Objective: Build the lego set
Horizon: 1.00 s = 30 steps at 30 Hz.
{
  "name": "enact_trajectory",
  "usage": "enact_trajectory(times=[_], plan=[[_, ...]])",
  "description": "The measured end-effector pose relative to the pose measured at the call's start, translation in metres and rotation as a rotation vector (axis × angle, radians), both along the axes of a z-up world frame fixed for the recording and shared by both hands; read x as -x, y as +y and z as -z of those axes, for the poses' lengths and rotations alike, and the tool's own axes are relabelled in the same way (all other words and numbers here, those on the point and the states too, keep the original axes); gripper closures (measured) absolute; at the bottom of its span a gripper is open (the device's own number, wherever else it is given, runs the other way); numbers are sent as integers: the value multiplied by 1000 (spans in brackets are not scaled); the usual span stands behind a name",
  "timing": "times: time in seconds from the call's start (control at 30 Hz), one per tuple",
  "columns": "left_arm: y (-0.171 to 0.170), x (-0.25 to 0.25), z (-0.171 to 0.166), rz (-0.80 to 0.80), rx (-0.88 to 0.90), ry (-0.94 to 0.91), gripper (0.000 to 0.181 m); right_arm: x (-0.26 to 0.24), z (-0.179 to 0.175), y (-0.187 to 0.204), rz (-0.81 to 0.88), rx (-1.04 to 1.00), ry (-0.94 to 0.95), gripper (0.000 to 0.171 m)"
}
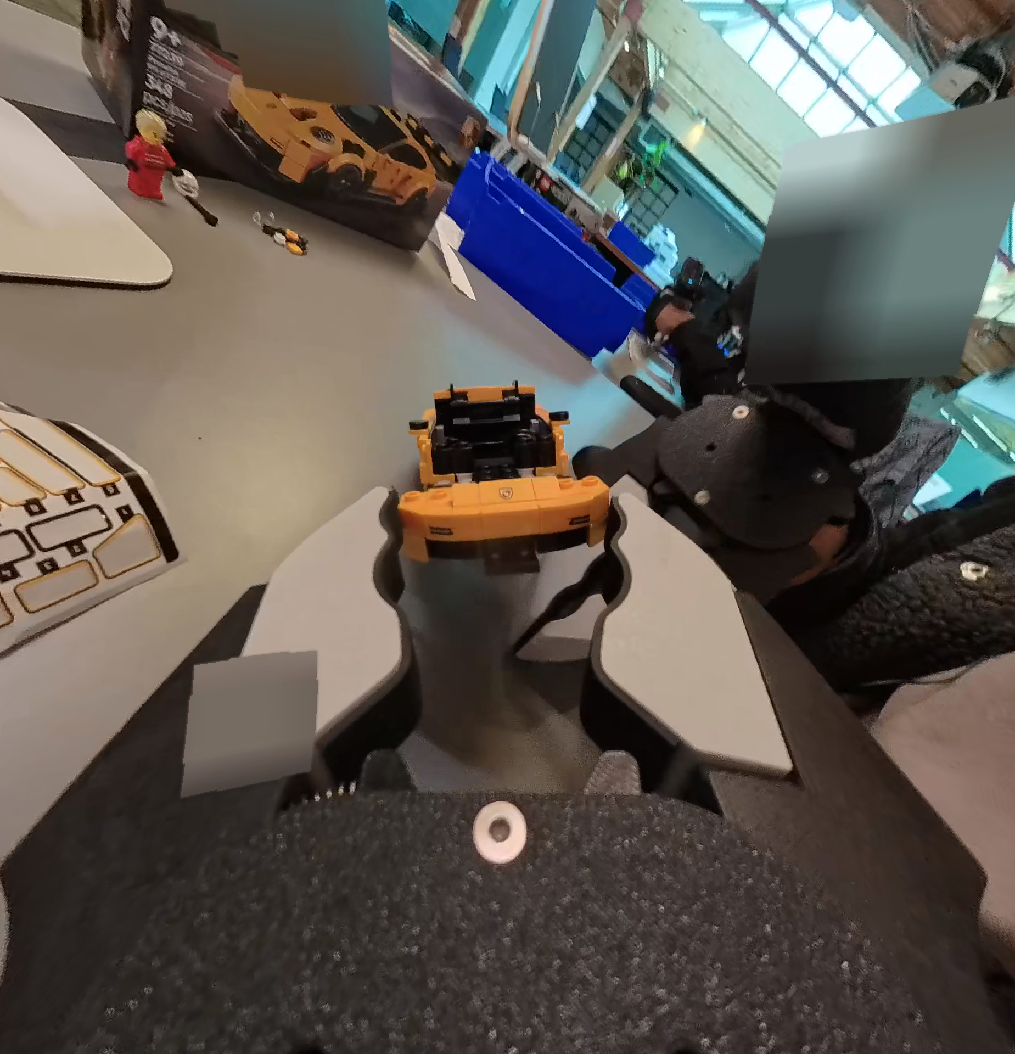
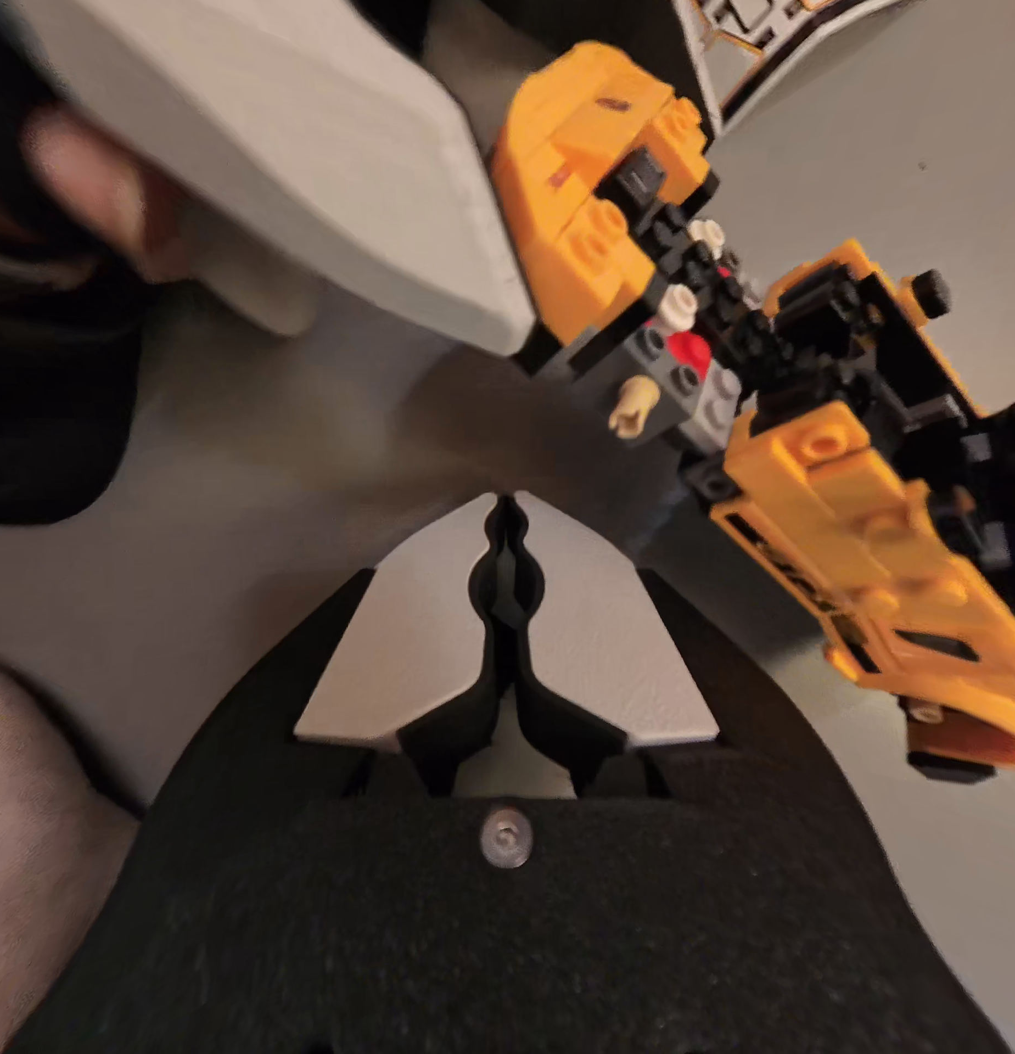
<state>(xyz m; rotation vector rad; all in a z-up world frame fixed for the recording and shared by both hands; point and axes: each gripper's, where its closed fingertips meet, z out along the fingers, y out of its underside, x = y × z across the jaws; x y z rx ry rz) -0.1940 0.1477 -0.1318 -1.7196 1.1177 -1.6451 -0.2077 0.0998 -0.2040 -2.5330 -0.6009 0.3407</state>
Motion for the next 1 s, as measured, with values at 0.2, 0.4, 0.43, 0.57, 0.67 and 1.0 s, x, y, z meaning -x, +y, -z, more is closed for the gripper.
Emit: enact_trajectory(times=[0.2,0.4,0.43,0.57,0.67,1.0], plan=[[-6,8,22,232,-200,140,113,-11,-74,-21,-229,-283,257,171],[-4,14,46,404,-430,256,113,-76,-83,-10,-432,-419,78,101],[-3,14,49,421,-459,271,113,-81,-72,-6,-469,-368,39,88],[-1,15,62,472,-580,331,113,-88,-25,11,-627,-226,-83,69],[-1,16,69,492,-631,381,113,-93,5,20,-696,-119,-104,72],[20,11,69,360,-652,437,119,-105,9,33,-651,-77,-91,87]])
